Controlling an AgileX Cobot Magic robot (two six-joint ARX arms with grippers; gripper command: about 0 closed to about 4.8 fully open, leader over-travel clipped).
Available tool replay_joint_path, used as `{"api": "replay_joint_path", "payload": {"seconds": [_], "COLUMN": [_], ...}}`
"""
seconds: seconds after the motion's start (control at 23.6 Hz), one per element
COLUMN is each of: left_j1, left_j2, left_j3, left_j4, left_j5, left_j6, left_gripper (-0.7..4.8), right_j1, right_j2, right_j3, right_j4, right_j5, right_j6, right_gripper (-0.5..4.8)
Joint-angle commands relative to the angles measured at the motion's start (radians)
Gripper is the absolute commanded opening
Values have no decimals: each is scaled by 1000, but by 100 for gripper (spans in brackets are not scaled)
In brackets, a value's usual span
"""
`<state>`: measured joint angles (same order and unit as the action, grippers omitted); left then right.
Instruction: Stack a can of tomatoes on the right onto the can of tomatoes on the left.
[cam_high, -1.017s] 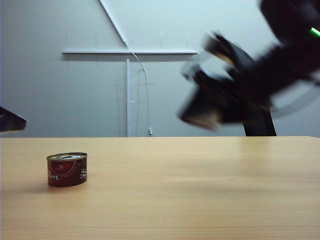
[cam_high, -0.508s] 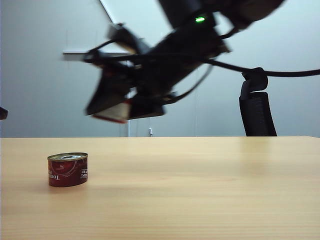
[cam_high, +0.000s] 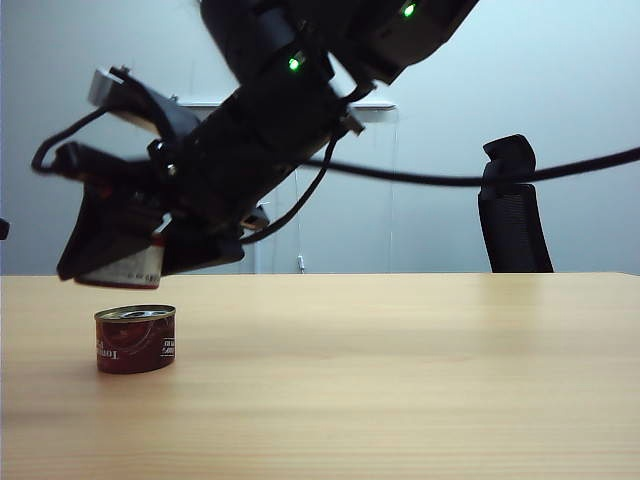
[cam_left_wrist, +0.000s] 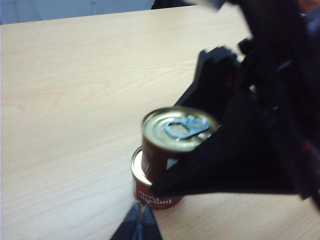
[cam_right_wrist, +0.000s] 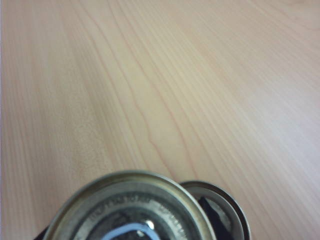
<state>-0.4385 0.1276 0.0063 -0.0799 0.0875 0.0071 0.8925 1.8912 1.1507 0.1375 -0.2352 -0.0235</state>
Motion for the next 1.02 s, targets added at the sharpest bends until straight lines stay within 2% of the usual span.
{"api": "replay_joint_path", "payload": {"seconds": [0.04, 0.25, 0.89, 0.97, 1.02], "left_j1": [3, 3, 3, 3, 3], "left_j2": [0, 0, 0, 0, 0], "left_j3": [3, 3, 3, 3, 3], "left_j4": [7, 7, 6, 6, 6], "left_j5": [3, 3, 3, 3, 3], "left_j6": [0, 0, 0, 0, 0], "left_gripper": [-4, -4, -4, -4, -4], "right_j1": [9, 11, 8, 8, 5], "right_j2": [13, 35, 80, 80, 80], "right_j3": [7, 7, 11, 11, 11], "right_j4": [29, 74, 117, 117, 117], "right_j5": [46, 62, 160, 178, 178], "right_j6": [-39, -112, -113, -113, -113], "right_gripper": [116, 117, 118, 203, 276]}}
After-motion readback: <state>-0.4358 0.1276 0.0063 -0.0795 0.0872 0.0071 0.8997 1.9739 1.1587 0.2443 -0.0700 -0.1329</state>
